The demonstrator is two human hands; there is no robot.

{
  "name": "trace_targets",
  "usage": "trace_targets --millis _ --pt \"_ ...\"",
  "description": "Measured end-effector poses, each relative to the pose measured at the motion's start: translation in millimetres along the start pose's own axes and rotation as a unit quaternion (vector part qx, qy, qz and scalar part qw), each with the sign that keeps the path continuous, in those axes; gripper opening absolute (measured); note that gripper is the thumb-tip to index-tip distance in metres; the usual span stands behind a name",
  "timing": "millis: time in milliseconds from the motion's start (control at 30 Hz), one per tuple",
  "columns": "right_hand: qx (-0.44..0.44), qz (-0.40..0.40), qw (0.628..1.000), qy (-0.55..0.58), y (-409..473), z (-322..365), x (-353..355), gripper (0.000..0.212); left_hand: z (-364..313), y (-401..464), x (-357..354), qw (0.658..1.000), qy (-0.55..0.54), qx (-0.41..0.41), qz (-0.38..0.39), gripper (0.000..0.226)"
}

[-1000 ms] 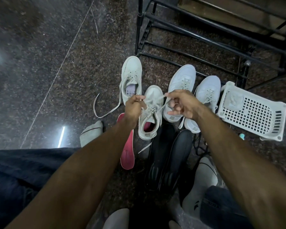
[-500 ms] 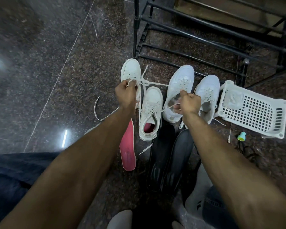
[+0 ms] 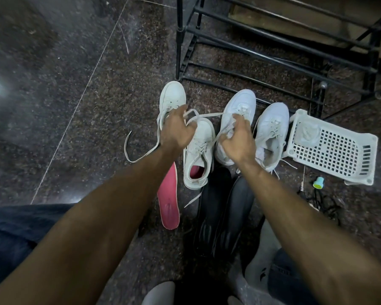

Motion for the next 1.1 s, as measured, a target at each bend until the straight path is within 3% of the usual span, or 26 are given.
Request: trace_targets --millis 67,167,267,367,467,633,700,833,900,1000,1100 --pt "0.013 -0.008 0.994 -0.104 -18 -1 -18 0.048 7 -14 -12 0.988 0.154 -0.006 0.013 0.058" --pt "-0.037 0.059 0.988 -0.141 -29 -17 -50 0.037 19 -39 -33 0.972 0.23 -0.027 0.046 0.035" --pt "-0.103 0.142 0.971 -0.161 -28 -35 -74 0.039 36 -51 -58 0.96 0.247 0.041 0.127 0.03" --pt "-0.094 0.116 0.976 -0.158 -25 -31 -75 0.034 39 -53 -59 0.966 0.222 0.074 0.109 0.03" --pt "-0.093 0.133 0.972 -0.168 -16 -33 -68 0.026 41 -46 -50 0.95 0.281 0.068 0.119 0.029" --pt "-0.171 0.141 0.974 -0.047 -10 -54 -66 0.023 53 -48 -32 0.963 0.26 0.041 0.066 0.02" --pt "-0.168 0.133 0.976 -0.036 -12 -55 -70 0.023 50 -49 -36 0.938 0.342 -0.048 0.044 0.015" --pt "-0.168 0.155 0.973 0.032 -13 -56 -75 0.017 45 -49 -53 0.845 0.486 -0.219 0.045 0.011" --pt "-0.165 0.169 0.97 0.06 -12 -55 -78 0.015 43 -44 -60 0.818 0.524 -0.215 0.099 0.023" --pt "-0.154 0.153 0.974 0.068 -13 -54 -79 0.022 34 -30 -72 0.79 0.574 -0.14 0.163 0.046" --pt "-0.147 0.145 0.976 0.071 -15 -56 -81 0.028 24 -28 -80 0.785 0.589 -0.116 0.153 0.038"
Point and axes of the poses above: each hand's wrist, its own y-axis towards the middle knuckle, its own x-axis out of the back of the hand, z = x × y, the point moved 5 cm from there along y, towards the middle knuckle, and after that the axes turned 15 degrees about z, right-handed, at the moved point
